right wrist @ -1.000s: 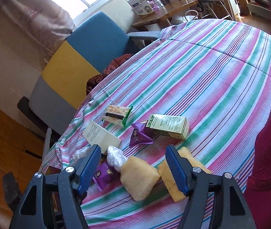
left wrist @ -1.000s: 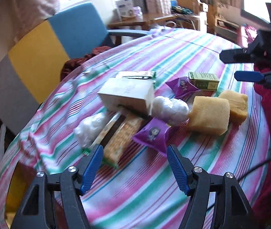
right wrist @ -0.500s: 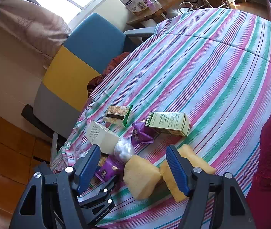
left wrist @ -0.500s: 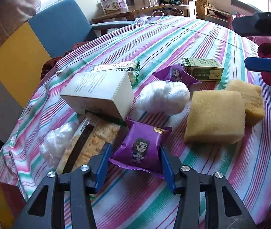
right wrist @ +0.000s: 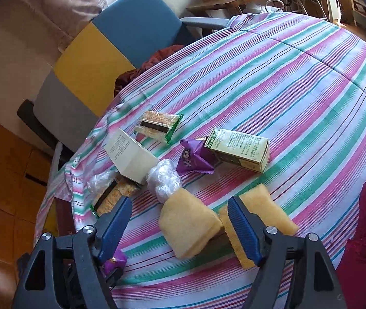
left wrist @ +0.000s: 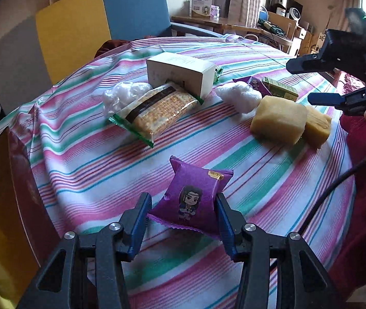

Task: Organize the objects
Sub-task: 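Lower the purple packet into the gold tray and open the left gripper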

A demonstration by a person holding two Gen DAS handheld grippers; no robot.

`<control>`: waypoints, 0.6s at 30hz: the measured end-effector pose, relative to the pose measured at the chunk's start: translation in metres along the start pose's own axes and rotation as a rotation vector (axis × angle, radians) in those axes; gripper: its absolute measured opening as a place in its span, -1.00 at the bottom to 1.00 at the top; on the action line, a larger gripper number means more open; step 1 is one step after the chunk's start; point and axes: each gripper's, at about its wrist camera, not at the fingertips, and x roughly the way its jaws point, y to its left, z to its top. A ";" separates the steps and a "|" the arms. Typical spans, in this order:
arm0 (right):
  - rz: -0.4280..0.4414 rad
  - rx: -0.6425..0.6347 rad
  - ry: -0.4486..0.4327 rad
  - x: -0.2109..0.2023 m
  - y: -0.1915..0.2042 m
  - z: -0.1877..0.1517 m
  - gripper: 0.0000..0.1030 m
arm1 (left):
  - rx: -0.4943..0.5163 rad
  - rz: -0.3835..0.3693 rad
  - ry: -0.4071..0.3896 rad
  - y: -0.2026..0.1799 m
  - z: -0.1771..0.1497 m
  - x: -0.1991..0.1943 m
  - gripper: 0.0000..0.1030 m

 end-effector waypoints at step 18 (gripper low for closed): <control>-0.302 -0.394 0.151 0.056 0.052 -0.023 0.58 | -0.028 -0.066 -0.078 0.006 -0.030 -0.056 -0.03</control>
